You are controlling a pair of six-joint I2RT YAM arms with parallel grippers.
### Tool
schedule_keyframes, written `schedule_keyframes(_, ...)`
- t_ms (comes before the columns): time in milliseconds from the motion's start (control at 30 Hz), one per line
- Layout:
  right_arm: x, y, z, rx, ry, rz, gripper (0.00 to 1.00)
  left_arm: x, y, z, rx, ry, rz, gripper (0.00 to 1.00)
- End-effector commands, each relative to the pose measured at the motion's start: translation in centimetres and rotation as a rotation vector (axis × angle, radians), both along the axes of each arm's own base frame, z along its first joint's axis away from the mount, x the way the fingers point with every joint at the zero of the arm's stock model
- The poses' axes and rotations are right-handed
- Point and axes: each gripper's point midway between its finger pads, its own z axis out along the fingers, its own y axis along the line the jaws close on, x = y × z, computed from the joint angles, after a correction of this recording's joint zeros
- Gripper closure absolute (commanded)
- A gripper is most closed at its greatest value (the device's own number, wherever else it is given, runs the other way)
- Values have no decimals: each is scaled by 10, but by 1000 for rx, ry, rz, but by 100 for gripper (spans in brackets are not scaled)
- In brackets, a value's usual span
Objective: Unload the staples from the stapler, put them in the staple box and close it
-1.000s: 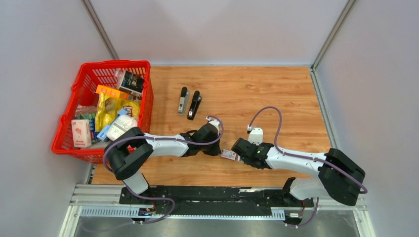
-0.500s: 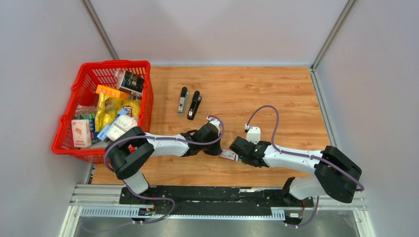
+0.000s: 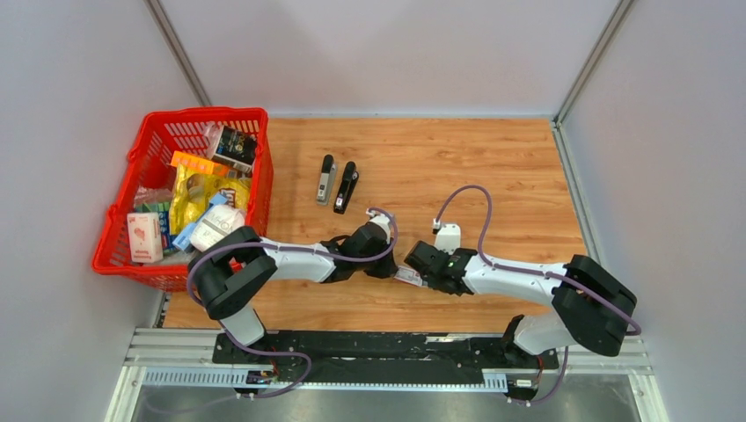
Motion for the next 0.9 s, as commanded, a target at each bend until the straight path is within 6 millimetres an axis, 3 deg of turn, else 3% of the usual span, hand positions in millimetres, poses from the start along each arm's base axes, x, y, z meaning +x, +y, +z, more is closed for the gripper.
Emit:
schedule_keyframes(0,7,3,1,29,-15,-50,100,-42,40,-54,183,139,-26,100)
schedule_keyframes(267,5,-7,-2,37,-11,-107,100,-55,47,-61,193,154,-16,100)
schedule_keyframes(867,8,26,4,155,-8,50,100,-55,38,-65,192,141,-37,100)
